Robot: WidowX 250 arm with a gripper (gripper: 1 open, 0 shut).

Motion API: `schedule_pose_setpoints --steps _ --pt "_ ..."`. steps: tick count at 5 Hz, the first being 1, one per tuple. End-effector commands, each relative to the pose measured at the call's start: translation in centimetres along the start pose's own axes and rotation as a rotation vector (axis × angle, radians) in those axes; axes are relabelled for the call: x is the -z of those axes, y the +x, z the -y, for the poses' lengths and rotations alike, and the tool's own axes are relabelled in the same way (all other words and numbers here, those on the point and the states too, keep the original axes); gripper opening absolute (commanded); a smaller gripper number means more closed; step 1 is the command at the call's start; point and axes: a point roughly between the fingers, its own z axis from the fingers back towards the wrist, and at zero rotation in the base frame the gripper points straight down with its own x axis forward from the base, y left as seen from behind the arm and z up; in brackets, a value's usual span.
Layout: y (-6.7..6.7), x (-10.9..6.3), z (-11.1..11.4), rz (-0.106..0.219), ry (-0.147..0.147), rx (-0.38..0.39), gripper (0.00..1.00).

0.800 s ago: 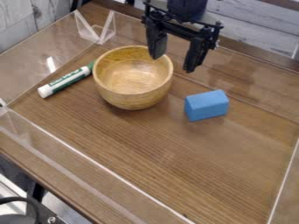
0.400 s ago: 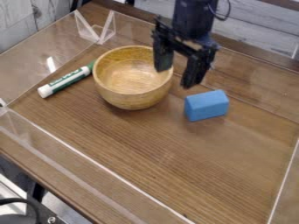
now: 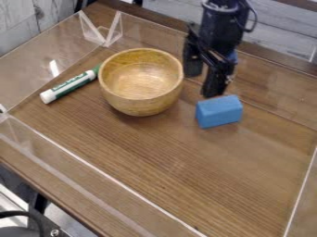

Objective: Put the blue block in the brown bowl

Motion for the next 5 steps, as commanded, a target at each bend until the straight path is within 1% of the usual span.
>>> schedule_pose_setpoints --steps 1,2,3,5 --pt "1.8 -1.0 -0.1 0.067 0.051 0.093 1.00" --pt "2.6 0.0 0.1 0.073 0.066 0.178 1.00" --pt "3.2 0.9 0.3 0.081 0.067 0.213 1.00" --pt "4.0 2.7 0.3 0.094 0.057 0.222 1.00"
